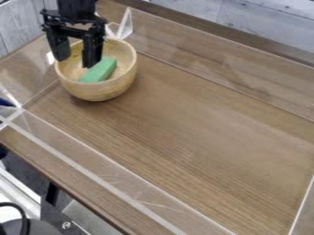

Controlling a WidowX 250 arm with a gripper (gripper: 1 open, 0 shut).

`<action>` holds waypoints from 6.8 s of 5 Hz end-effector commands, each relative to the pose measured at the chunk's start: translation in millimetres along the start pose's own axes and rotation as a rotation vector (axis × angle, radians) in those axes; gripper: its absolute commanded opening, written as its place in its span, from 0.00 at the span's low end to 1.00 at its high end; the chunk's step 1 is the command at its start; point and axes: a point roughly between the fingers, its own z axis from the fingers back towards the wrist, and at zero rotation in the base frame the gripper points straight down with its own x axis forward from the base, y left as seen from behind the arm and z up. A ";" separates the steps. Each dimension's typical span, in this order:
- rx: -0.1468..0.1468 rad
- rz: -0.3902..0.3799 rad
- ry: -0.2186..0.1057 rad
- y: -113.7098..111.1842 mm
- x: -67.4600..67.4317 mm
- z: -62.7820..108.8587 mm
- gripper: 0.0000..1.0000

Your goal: Remove the green block from inside the brown bowl and put it on the table

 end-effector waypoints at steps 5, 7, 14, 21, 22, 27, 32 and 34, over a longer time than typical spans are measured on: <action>0.055 -0.057 -0.044 0.9 48.0 -9.9 1.00; 0.008 -0.073 -0.094 -6.5 45.9 -13.2 1.00; -0.076 -0.038 -0.091 4.9 51.6 -16.8 0.00; -0.193 -0.101 -0.173 -78.9 4.5 58.0 0.00; -0.127 -0.202 -0.157 -113.6 -6.5 38.4 0.00; 0.036 -0.213 -0.126 -128.8 -15.2 -32.4 0.00; -0.023 -0.141 -0.136 -126.5 21.7 -19.7 0.00; -0.026 -0.135 -0.088 -121.3 35.4 -17.3 1.00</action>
